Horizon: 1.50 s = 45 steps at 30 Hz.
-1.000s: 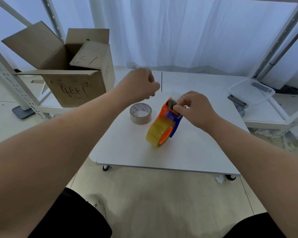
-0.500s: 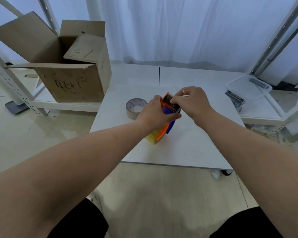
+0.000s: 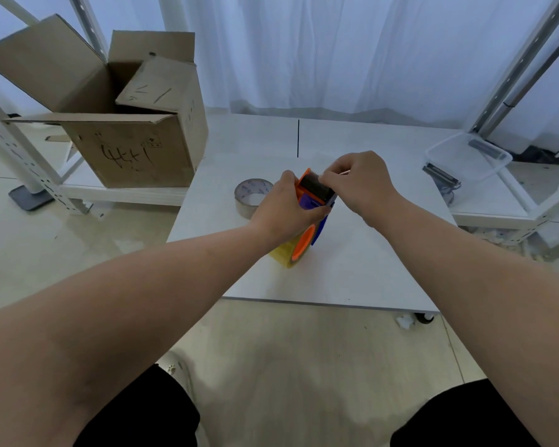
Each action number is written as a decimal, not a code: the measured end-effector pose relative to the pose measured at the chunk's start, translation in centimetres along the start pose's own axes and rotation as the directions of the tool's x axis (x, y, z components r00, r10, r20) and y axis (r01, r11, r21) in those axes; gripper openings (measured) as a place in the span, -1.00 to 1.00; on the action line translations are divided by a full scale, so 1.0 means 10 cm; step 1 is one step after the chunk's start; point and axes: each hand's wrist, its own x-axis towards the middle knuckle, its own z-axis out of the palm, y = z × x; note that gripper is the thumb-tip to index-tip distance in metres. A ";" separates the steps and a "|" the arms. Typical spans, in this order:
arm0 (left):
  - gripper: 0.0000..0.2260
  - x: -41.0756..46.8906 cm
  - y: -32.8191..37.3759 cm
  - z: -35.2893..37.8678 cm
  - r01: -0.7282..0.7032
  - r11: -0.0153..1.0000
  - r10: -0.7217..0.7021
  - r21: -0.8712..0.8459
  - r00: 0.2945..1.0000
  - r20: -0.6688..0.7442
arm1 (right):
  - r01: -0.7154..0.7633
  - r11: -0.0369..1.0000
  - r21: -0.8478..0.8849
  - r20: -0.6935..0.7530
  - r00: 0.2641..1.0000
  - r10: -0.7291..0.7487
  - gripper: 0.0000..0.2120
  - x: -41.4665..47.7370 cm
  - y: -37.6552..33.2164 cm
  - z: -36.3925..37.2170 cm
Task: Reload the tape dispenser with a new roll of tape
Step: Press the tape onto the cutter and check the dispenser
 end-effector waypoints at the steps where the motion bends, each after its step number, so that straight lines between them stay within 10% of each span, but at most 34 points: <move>1: -0.54 0.00 -0.01 0.00 -0.003 1.000 0.003 -0.006 1.000 0.003 | 0.007 1.000 -0.009 -0.001 1.000 -0.007 -0.89 0.00 0.00 -0.01; 27: -0.43 -0.12 -0.13 0.01 -0.085 0.995 0.086 0.047 0.996 -0.023 | -0.246 0.920 0.306 0.058 0.969 0.240 -0.89 0.05 -0.02 -0.17; 45: -0.58 -0.09 -0.03 0.10 -0.030 0.998 0.027 -0.063 0.998 -0.051 | -0.163 0.975 0.149 0.087 0.985 0.152 -0.87 0.00 -0.07 -0.07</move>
